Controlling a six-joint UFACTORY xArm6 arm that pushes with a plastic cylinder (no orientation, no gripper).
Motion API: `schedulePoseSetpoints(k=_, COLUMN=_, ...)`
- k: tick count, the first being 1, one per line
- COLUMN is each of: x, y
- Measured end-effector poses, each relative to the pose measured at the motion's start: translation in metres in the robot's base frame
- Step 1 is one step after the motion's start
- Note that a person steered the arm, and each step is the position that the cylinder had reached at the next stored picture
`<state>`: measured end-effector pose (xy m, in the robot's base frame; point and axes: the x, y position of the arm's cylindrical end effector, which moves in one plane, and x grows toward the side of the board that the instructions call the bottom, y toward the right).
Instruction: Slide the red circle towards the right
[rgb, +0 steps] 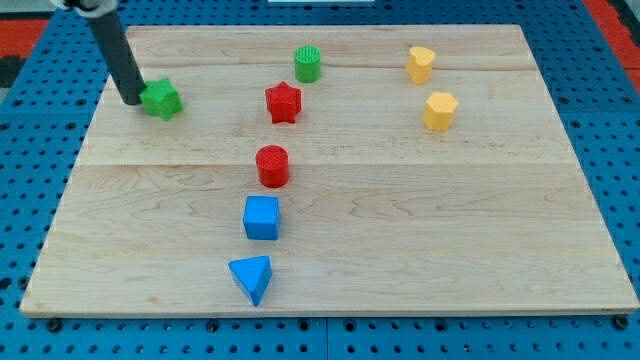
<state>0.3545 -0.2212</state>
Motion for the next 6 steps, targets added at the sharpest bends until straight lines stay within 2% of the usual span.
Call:
schedulePoseSetpoints(k=3, x=0.092, y=0.073)
schedulePoseSetpoints(k=5, x=0.104, y=0.2)
schedulePoseSetpoints(k=6, x=0.126, y=0.247)
